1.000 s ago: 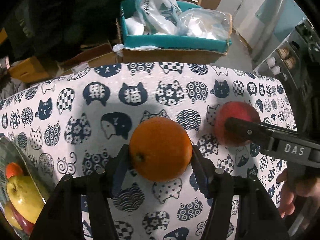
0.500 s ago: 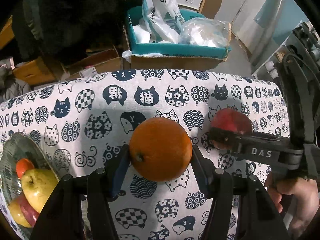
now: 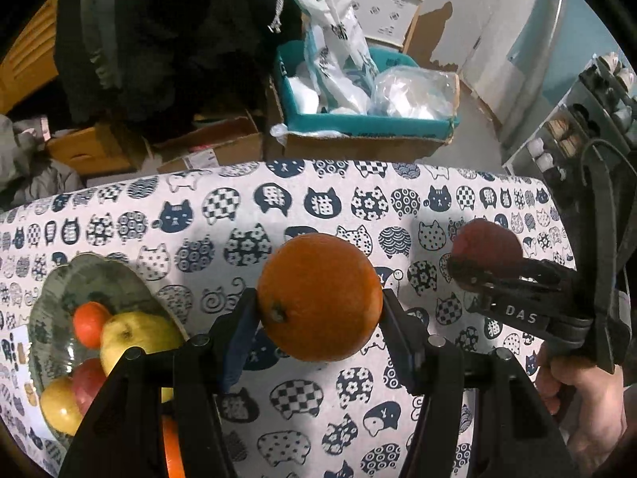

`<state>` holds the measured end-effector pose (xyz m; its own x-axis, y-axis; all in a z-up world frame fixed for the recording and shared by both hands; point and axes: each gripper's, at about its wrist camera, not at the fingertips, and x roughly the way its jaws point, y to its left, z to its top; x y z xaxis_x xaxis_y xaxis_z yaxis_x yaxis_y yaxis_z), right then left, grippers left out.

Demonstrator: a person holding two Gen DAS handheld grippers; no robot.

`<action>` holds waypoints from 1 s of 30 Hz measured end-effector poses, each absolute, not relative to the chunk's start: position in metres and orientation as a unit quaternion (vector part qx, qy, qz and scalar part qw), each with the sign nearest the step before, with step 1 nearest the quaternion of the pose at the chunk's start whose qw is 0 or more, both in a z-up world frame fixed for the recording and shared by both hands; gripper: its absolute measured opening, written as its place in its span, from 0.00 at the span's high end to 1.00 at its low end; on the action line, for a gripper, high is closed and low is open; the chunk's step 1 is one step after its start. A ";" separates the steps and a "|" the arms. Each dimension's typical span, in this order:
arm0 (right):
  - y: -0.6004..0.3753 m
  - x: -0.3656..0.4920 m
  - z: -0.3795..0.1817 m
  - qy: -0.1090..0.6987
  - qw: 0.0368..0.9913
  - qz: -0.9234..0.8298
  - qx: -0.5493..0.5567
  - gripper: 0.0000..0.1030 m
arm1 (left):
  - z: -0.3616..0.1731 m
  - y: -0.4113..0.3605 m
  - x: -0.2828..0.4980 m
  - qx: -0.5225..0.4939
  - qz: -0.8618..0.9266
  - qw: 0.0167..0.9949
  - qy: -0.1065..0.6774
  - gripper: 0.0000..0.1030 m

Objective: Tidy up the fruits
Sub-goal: 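Carry the orange with the left tool while the right tool carries the apple to the bowl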

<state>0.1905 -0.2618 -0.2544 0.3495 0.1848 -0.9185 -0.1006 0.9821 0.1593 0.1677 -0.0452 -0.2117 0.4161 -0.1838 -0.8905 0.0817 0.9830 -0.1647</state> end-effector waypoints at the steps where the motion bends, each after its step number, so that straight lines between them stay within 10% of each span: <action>1: -0.261 0.189 -0.250 0.559 0.824 0.087 0.032 0.27 | -0.209 -0.043 0.166 -0.048 -0.077 0.842 0.532 0.40; 30: -0.134 0.156 -0.141 0.458 0.866 0.198 -0.022 0.27 | -0.144 0.081 0.095 -0.097 0.004 0.880 0.465 0.40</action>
